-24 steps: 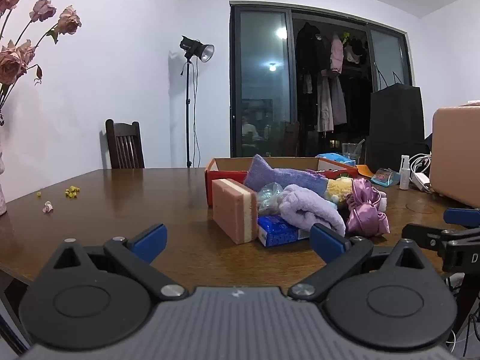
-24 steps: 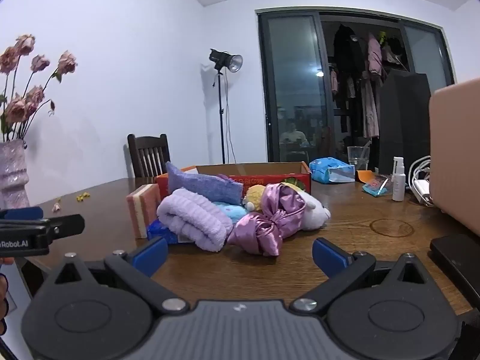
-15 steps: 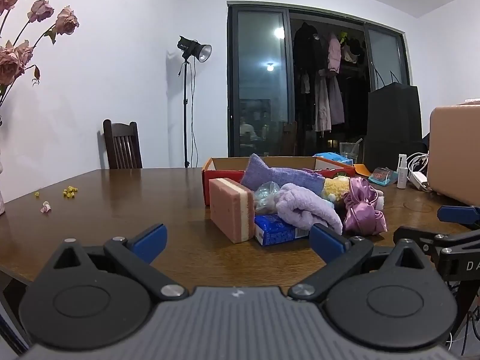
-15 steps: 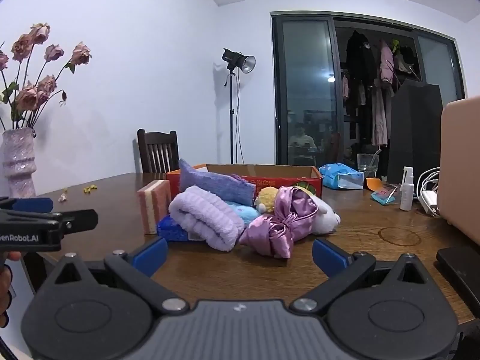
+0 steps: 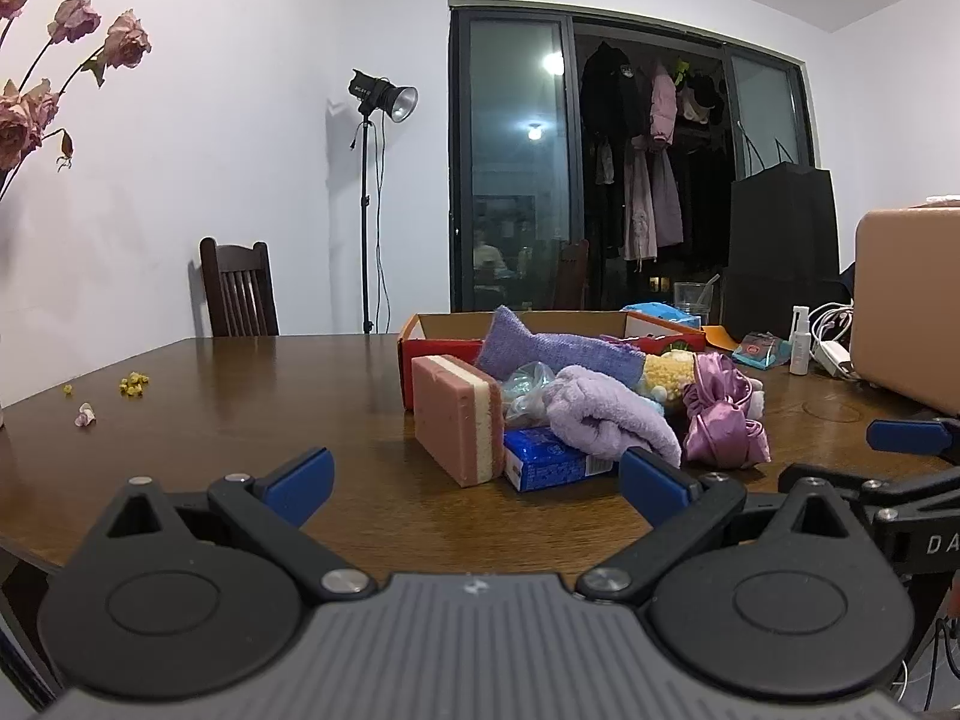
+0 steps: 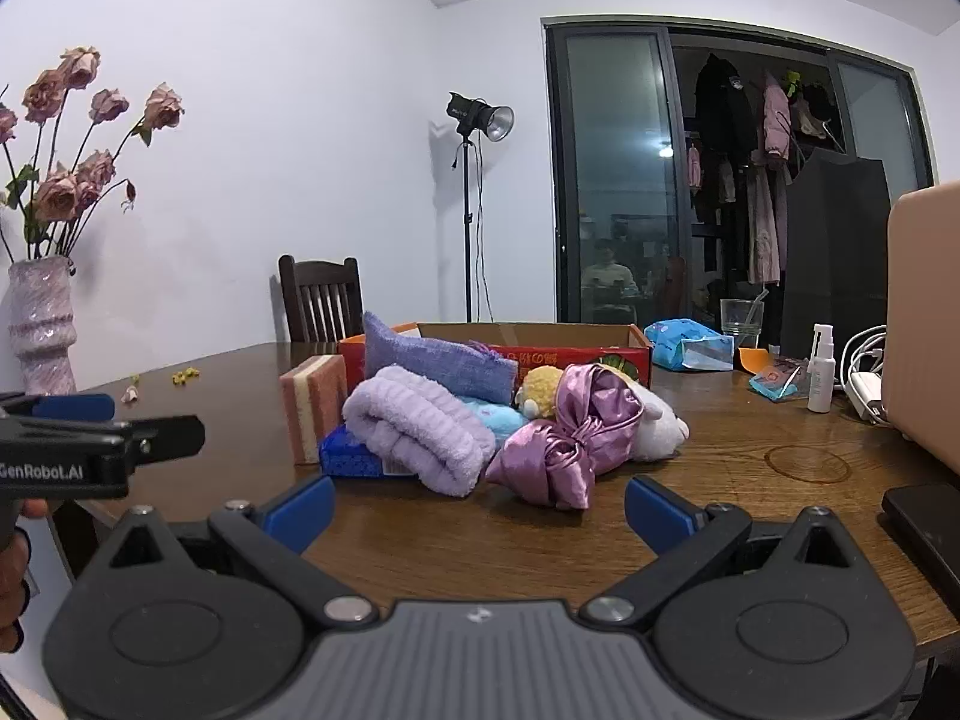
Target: Organize soft objects
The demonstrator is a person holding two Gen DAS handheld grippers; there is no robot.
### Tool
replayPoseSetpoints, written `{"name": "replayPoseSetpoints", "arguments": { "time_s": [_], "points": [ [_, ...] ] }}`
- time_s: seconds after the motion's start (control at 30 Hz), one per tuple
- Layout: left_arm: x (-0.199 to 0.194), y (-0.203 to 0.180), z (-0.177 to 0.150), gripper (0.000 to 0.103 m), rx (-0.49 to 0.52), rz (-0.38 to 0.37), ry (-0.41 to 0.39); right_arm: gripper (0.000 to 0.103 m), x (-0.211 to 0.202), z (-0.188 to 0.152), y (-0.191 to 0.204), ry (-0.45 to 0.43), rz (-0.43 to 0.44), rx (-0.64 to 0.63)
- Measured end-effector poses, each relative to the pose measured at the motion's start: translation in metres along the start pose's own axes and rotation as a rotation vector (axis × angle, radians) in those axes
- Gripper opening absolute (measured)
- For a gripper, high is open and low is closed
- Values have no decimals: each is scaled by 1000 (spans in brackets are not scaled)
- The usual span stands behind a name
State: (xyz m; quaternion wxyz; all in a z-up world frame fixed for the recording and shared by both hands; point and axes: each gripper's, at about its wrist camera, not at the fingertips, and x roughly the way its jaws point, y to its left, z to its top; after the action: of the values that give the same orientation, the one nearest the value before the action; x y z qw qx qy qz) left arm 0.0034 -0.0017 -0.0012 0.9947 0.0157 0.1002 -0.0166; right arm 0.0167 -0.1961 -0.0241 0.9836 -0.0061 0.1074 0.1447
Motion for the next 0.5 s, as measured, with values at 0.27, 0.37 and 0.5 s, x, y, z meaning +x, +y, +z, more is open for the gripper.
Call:
{"name": "replayPoseSetpoints", "arguments": {
  "time_s": [0.27,0.37,0.5],
  "points": [
    [-4,-1,0,103,8,-11,-10,103,1,-1,-1,0,-3,3],
    [-4,-1,1,103,8,-11,-9,103,1,-1,0,3,0,-2],
    [-4,-1,1,103,5,-8,-6,103,0,-1,0,1,-2,-4]
  ]
}}
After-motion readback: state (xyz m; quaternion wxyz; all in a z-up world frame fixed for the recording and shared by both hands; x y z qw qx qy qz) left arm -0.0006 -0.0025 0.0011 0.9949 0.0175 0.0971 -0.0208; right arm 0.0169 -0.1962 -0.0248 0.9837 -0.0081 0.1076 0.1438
